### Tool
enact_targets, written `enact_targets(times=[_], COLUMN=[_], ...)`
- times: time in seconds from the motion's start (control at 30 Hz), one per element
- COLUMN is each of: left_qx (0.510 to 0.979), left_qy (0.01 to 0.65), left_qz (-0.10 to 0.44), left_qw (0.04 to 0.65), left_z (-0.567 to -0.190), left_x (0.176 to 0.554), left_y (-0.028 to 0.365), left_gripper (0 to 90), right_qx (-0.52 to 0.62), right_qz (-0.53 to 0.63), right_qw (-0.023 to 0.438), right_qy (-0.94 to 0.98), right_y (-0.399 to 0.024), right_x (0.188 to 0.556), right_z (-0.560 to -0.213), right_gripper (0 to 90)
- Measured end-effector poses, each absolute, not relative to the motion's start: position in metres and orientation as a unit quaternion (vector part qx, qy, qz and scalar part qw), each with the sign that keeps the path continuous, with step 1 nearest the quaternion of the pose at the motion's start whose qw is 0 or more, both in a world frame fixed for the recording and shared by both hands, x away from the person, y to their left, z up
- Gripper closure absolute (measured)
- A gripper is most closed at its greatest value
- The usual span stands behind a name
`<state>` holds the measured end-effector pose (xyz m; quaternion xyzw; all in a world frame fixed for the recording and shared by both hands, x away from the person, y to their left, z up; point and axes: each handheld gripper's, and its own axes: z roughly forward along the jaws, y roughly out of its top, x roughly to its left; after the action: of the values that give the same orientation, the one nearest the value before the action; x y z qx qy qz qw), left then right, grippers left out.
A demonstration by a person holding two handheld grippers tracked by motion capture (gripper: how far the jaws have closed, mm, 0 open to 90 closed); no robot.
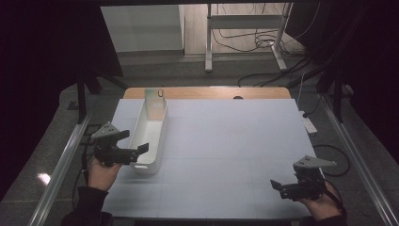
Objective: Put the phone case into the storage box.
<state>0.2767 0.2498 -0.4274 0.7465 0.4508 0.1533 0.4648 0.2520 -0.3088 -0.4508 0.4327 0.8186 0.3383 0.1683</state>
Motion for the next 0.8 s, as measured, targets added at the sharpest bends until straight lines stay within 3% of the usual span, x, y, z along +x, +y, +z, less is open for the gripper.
enact_targets(times=[0.8], left_qx=[0.736], left_qy=[0.466], left_qz=[0.173], left_qw=[0.459], left_z=[-0.434], left_x=[0.233], left_y=[0.266], left_gripper=[1.8], right_qx=[0.434], right_qz=[0.340], right_qw=[0.171], right_qy=[0.817], right_y=[-0.309], right_x=[0.252], right_z=[-0.451], right_gripper=[0.0])
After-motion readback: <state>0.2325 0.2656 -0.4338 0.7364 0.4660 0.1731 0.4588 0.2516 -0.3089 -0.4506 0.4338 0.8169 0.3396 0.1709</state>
